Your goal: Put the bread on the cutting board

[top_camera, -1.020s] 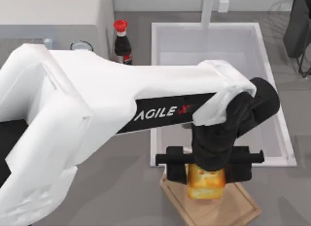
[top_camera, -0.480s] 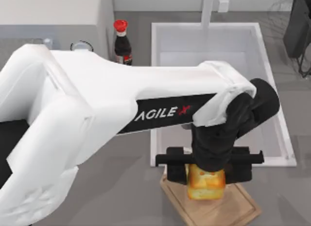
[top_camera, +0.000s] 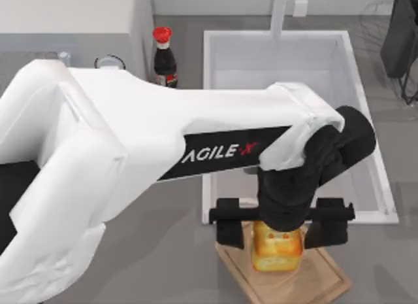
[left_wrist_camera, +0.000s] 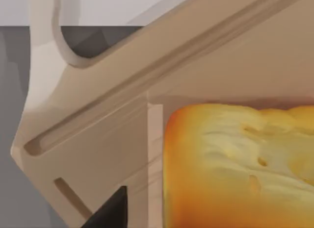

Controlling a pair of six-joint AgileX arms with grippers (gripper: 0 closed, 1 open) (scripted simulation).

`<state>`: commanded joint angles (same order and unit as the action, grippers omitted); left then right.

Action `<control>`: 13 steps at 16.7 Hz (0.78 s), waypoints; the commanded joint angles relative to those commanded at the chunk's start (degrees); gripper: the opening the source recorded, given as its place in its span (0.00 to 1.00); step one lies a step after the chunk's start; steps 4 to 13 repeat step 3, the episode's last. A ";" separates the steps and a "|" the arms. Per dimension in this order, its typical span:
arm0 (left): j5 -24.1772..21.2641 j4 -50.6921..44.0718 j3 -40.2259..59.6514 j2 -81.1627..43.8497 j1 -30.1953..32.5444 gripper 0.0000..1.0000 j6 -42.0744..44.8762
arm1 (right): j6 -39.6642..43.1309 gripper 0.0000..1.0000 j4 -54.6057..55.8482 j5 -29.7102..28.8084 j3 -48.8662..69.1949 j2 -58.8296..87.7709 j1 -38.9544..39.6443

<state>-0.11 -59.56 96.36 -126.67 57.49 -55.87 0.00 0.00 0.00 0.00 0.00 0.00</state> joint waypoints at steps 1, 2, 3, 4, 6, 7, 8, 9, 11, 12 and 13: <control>0.00 0.00 0.00 0.00 0.00 1.00 0.00 | 0.00 1.00 0.00 0.00 0.00 0.00 0.00; 0.00 0.00 0.00 0.00 0.00 1.00 0.00 | 0.00 1.00 0.00 0.00 0.00 0.00 0.00; 0.00 0.00 0.00 0.00 0.00 1.00 0.00 | 0.00 1.00 0.00 0.00 0.00 0.00 0.00; 0.00 0.00 0.00 0.00 0.00 1.00 0.00 | 0.00 1.00 0.00 0.00 0.00 0.00 0.00; 0.00 0.00 0.00 0.00 0.00 1.00 0.00 | 0.00 1.00 0.00 0.00 0.00 0.00 0.00; 0.00 0.00 0.00 0.00 0.00 1.00 0.00 | 0.00 1.00 0.00 0.00 0.00 0.00 0.00; 0.00 0.00 0.00 0.00 0.00 1.00 0.00 | 0.00 1.00 0.00 0.00 0.00 0.00 0.00; 0.00 0.00 0.00 0.00 0.00 1.00 0.00 | 0.00 1.00 0.00 0.00 0.00 0.00 0.00; 0.00 0.00 0.00 0.00 0.00 1.00 0.00 | 0.00 1.00 0.00 0.00 0.00 0.00 0.00; 0.00 0.00 0.00 0.00 0.00 1.00 0.00 | 0.00 1.00 0.00 0.00 0.00 0.00 0.00; 0.00 0.00 0.00 0.00 0.00 1.00 0.00 | 0.00 1.00 0.00 0.00 0.00 0.00 0.00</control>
